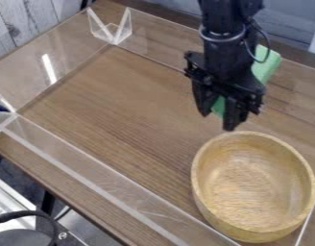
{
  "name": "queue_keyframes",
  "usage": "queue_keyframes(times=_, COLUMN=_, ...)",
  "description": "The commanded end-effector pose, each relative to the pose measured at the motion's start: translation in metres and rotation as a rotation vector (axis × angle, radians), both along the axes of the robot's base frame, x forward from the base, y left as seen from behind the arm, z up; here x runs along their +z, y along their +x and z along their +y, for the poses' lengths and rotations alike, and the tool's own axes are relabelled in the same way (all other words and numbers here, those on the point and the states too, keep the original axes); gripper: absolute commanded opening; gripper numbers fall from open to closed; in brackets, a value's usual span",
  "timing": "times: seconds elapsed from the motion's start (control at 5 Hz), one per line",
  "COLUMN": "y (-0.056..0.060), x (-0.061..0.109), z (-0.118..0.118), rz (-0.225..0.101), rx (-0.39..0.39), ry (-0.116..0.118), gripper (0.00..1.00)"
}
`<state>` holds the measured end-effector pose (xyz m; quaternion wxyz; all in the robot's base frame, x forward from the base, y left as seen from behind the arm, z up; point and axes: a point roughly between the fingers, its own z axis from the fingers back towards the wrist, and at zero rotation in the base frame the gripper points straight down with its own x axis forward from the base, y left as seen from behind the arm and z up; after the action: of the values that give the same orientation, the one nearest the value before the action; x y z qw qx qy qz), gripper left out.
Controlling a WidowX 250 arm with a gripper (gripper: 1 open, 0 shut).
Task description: Put the green block in the brown bowl
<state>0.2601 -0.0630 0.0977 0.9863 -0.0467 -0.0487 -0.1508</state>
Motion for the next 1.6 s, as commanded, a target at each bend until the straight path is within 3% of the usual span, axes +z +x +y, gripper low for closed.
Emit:
queue_keyframes(times=0.0, y=-0.008, x=0.008, z=-0.013, rz=-0.037, rx=0.0, ry=-0.013, gripper=0.0)
queue_keyframes(times=0.6, y=-0.018, x=-0.032, z=-0.034, rz=0.035, rx=-0.037, ry=-0.012, gripper=0.0)
queue_keyframes(times=1.4, y=-0.02, x=-0.026, z=-0.03, rz=0.038, rx=-0.014, ry=-0.009, gripper=0.0)
